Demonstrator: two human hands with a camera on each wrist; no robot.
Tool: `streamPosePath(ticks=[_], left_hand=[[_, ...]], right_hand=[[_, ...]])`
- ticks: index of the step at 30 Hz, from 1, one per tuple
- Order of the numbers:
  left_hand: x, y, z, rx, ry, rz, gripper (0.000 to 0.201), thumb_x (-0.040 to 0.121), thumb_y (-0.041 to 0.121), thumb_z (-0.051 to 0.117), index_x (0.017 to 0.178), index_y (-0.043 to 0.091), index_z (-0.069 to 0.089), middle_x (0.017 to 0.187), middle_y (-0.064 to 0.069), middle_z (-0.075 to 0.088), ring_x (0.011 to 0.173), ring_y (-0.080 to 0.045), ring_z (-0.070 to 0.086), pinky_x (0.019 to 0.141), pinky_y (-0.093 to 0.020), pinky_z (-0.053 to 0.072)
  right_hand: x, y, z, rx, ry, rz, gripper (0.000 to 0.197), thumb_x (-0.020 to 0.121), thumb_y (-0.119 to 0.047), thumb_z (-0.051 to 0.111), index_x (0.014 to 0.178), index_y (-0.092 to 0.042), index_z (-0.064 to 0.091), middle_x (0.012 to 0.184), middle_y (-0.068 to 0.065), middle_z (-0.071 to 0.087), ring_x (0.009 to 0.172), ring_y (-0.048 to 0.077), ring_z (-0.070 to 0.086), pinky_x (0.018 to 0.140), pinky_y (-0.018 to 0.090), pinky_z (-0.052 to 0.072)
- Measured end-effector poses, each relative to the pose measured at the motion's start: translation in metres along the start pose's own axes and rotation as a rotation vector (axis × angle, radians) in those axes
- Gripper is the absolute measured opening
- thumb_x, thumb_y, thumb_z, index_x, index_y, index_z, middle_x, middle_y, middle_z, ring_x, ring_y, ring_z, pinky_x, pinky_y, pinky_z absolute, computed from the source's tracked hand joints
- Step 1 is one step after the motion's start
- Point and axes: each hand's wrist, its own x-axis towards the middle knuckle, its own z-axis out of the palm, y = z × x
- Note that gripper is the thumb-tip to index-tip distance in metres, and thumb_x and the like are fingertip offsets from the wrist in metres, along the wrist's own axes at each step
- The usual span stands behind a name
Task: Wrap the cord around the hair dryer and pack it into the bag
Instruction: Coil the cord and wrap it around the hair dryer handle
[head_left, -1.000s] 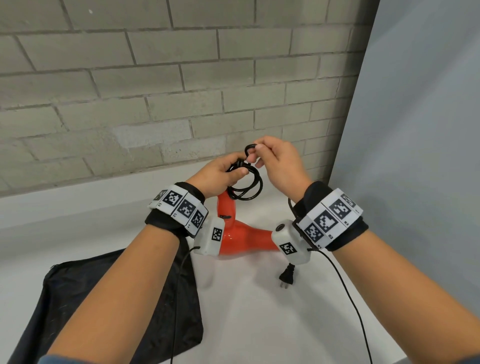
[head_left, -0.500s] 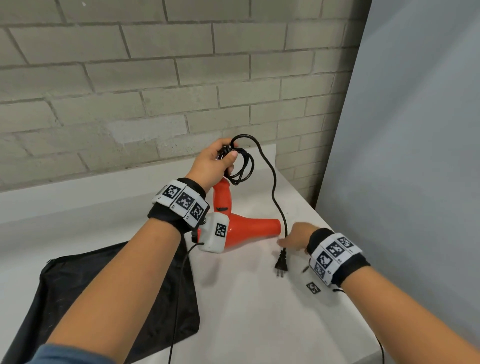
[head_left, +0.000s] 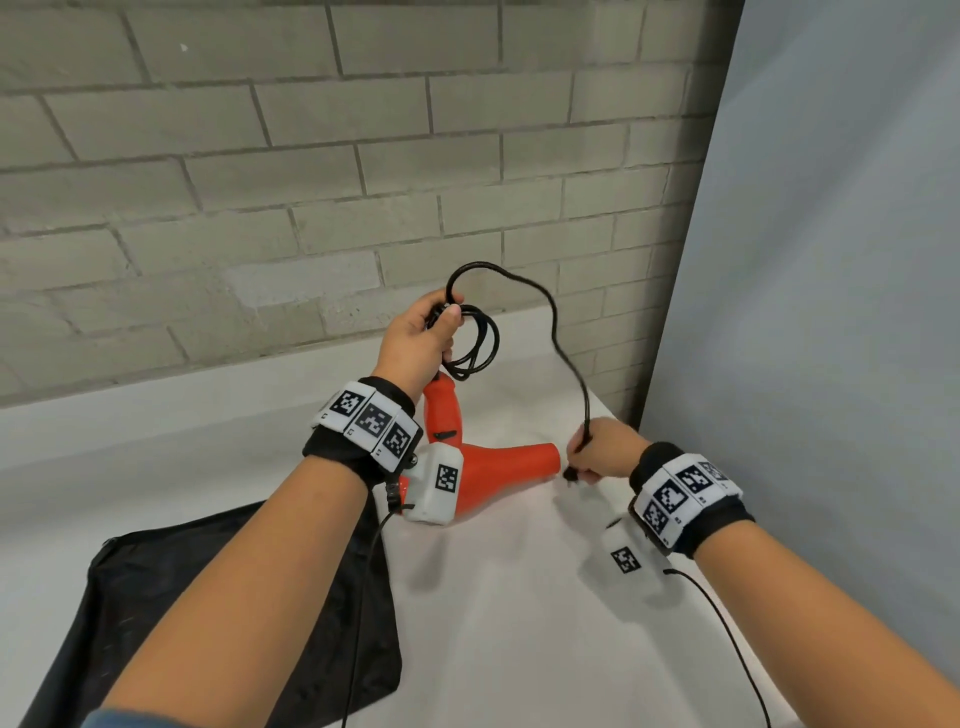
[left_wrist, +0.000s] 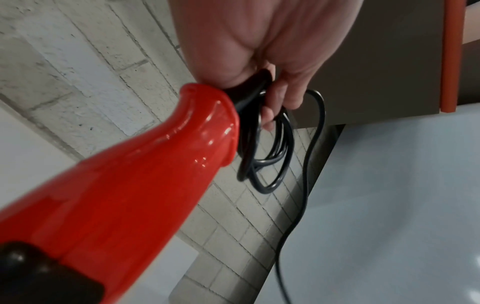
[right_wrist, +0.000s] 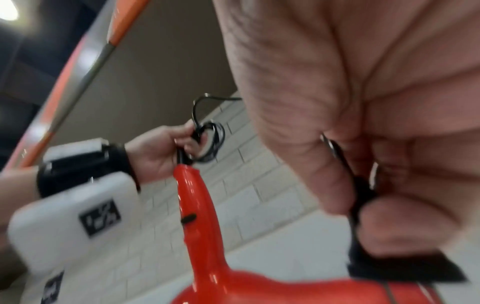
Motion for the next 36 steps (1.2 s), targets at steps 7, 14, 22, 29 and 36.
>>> streamPosePath(ticks=[7,14,22,29,36], left_hand=[[-0.001,-0.002,0.001,0.008,-0.043,-0.015,0.015,0.093,0.012,0.045,0.102,0.016,0.057,0.075,0.0,0.054,0.046,-0.005,0.036,0.051,-0.019,0.034],[-0.002,-0.003,0.004,-0.039,-0.134,0.003,0.015,0.094,0.013,0.043,0.094,0.018,0.058,0.064,0.005,0.046,0.04,0.001,0.035,0.047,-0.015,0.034],[-0.002,-0.004,0.003,-0.027,-0.174,-0.008,0.015,0.093,0.011,0.046,0.097,0.016,0.06,0.047,0.014,0.046,0.04,0.0,0.034,0.046,-0.015,0.034],[-0.005,-0.003,0.002,0.023,-0.254,0.015,0.023,0.095,0.008,0.041,0.108,0.016,0.057,0.056,0.01,0.045,0.04,0.0,0.033,0.046,-0.015,0.03],[0.0,-0.002,0.009,-0.023,-0.208,-0.002,0.036,0.096,0.006,0.037,0.128,0.021,0.046,0.065,0.0,0.033,0.037,0.0,0.026,0.043,-0.015,0.023]], right_hand=[[-0.032,-0.062,-0.017,0.847,0.347,-0.629,0.026,0.086,0.014,0.046,0.081,-0.01,0.053,0.08,0.006,0.06,0.048,0.003,0.059,0.05,0.015,0.051],[-0.025,-0.091,0.002,0.726,0.413,-0.711,0.035,0.078,0.01,0.058,0.074,-0.024,0.056,0.076,-0.001,0.062,0.061,0.01,0.059,0.062,0.024,0.051],[-0.006,-0.103,0.022,0.466,0.75,-0.724,0.025,0.075,0.0,0.067,0.083,-0.012,0.046,0.085,-0.005,0.039,0.073,-0.001,0.041,0.068,0.002,0.036],[0.003,-0.103,0.015,0.338,0.453,-0.735,0.034,0.087,0.001,0.046,0.121,-0.005,0.043,0.08,-0.001,0.059,0.067,0.009,0.056,0.06,0.005,0.042],[0.01,-0.036,0.014,-0.057,0.293,-0.472,0.022,0.096,-0.019,0.037,0.097,-0.005,0.053,0.09,0.017,0.061,0.082,0.028,0.055,0.075,0.032,0.043]])
